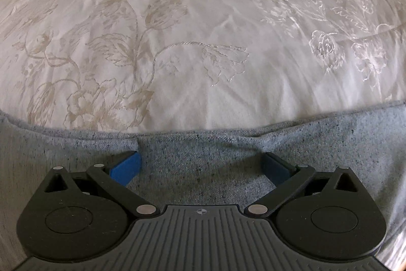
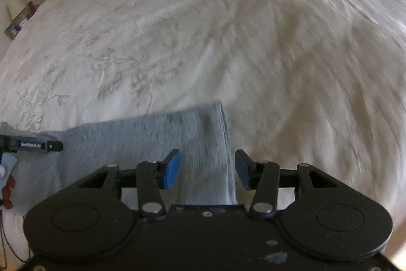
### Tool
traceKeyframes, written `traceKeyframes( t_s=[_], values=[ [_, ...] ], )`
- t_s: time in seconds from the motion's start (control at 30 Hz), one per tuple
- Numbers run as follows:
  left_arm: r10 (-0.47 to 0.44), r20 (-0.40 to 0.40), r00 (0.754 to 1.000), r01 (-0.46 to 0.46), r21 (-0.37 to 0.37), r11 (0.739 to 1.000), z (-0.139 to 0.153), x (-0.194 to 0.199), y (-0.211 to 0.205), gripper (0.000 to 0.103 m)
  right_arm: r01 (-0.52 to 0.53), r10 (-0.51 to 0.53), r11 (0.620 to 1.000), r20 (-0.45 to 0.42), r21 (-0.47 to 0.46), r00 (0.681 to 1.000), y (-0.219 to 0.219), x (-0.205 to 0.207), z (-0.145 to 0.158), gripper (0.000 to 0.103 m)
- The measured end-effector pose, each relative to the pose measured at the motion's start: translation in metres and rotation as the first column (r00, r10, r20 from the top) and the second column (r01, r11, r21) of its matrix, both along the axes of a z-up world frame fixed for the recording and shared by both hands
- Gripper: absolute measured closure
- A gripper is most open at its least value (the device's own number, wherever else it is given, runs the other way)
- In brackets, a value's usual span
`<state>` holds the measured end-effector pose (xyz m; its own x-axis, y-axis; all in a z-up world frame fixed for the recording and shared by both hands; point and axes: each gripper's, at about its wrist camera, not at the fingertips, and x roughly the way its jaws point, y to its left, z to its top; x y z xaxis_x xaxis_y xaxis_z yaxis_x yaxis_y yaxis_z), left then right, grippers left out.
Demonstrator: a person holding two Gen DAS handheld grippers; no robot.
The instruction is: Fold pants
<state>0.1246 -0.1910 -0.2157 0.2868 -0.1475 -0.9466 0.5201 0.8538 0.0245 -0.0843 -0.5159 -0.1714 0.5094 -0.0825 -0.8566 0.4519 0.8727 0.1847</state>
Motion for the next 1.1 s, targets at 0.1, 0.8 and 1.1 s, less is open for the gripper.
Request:
traceKeyframes(
  t_s=[0.1, 0.8, 1.1],
  values=[
    [0.011, -0.002, 1.0, -0.011, 0.002, 1.0, 0.001, -0.002, 0.002, 0.0, -0.029, 0.029, 1.0, 0.006, -0.006, 1.0, -0.013, 0.023, -0.007, 0.057],
    [0.044, 0.005, 0.999, -0.044, -0.011, 0.999, 0.003, -0.003, 0.004, 0.0, -0.094, 0.095, 0.995, -0.039, 0.02, 0.995, -0.028, 0.067, -0.033, 0.099],
    [0.113, 0.012, 0.994, -0.112, -0.062, 0.992, 0.03, -0.017, 0.019, 0.001, -0.016, 0.014, 0.993, 0.013, 0.114, 1.0, -0.035, 0.03, -0.022, 0.029]
  ],
)
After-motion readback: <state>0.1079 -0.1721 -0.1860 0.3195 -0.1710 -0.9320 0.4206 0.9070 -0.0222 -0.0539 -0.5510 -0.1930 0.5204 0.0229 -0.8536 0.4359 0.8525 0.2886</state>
